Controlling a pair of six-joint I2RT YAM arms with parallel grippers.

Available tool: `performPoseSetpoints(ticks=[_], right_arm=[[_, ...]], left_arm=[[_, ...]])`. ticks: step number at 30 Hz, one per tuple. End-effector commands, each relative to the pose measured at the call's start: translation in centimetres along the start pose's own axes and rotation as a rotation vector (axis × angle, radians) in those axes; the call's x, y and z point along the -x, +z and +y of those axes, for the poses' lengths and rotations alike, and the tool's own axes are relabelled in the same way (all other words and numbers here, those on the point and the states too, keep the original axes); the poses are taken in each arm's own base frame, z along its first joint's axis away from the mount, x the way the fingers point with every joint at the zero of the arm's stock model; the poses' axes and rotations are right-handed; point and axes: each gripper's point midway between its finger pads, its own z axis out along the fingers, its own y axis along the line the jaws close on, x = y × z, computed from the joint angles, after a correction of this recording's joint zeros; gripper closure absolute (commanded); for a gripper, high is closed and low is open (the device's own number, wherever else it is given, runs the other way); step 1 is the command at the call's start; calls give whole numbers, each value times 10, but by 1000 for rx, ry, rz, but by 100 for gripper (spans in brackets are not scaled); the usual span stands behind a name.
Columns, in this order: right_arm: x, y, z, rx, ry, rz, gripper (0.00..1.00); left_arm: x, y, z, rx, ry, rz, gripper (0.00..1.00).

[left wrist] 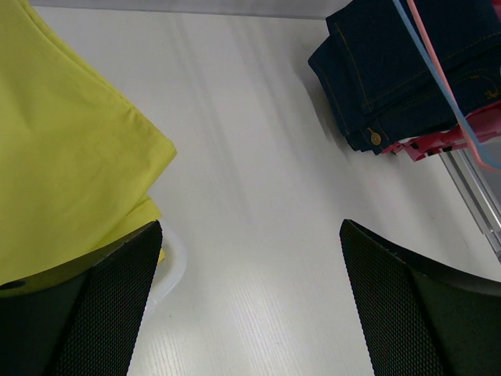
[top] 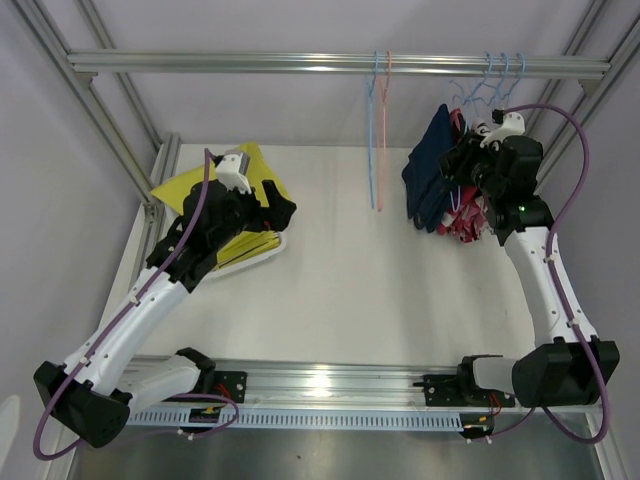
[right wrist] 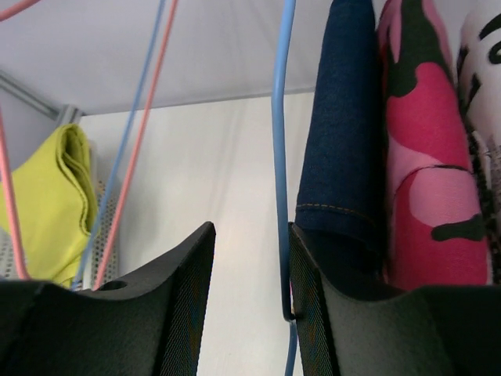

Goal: Remove the trousers from the hanger
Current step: Pick up the hanger from the clothesline.

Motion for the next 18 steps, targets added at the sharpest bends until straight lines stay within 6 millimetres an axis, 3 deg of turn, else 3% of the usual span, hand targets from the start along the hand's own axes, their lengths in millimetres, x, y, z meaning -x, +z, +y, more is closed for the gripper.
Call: performPoseSetpoints(ticks=[1, 9, 18], right_arm=[[15, -1, 28, 178, 61, -59, 54], [30, -7, 45, 309, 101, -120, 55], [25, -4, 53, 379, 145, -118, 55]], left_arm=[[21, -6, -10, -35, -9, -49, 1], [22, -6, -9, -39, -15, -49, 1], [22, -7, -9, -42, -19, -48, 1]])
